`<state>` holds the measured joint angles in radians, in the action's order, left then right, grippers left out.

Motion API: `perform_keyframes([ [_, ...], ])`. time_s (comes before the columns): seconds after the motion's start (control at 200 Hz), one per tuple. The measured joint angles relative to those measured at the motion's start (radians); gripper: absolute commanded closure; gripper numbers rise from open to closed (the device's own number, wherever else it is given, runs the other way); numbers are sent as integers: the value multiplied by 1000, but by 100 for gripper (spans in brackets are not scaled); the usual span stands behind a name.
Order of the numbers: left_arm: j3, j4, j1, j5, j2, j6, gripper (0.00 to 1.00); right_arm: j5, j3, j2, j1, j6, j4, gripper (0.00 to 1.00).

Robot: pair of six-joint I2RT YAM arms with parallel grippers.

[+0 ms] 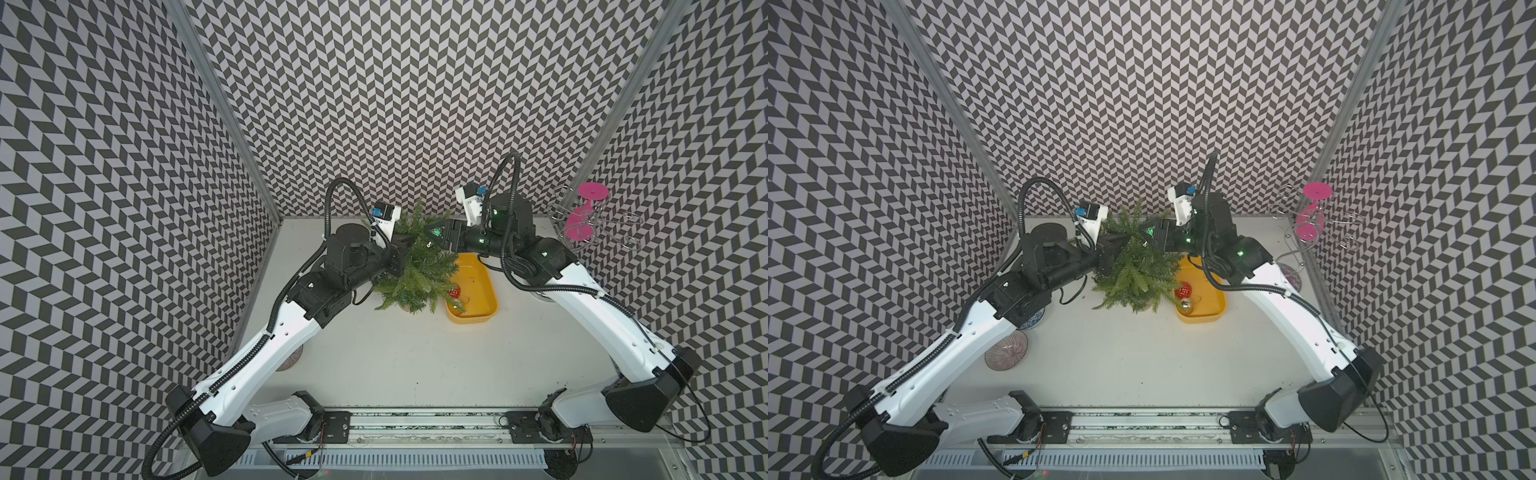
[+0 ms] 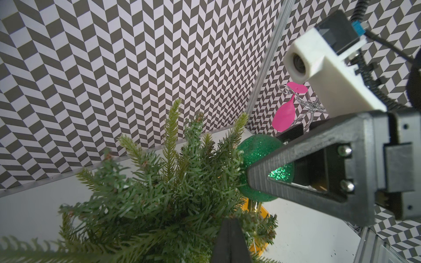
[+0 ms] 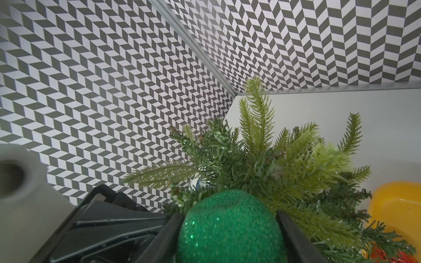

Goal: Decorate the small christmas tree with ornaments
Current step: Hang an ornament on the christmas tree.

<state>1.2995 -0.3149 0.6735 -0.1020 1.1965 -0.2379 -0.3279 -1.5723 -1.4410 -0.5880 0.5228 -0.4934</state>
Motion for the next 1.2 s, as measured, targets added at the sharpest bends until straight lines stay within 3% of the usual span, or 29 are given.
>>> perform_keyframes([
  [0.04,0,0,0,0,0,0,100,0,9,4,0,2,2,45],
  [0.165,0,0,0,0,-1,-4,84,0,28,16,0,10,13,45],
  [0.431,-1,0,0,-1,-13,-19,68,-3,71,48,0,28,43,45],
  [0.711,8,0,3,-10,-10,-17,59,-22,100,48,0,53,79,45],
  [0.941,19,3,14,-10,-2,-14,57,-27,102,50,0,61,84,45],
  [1.202,39,10,27,-8,29,-2,76,-29,111,59,0,64,97,45],
])
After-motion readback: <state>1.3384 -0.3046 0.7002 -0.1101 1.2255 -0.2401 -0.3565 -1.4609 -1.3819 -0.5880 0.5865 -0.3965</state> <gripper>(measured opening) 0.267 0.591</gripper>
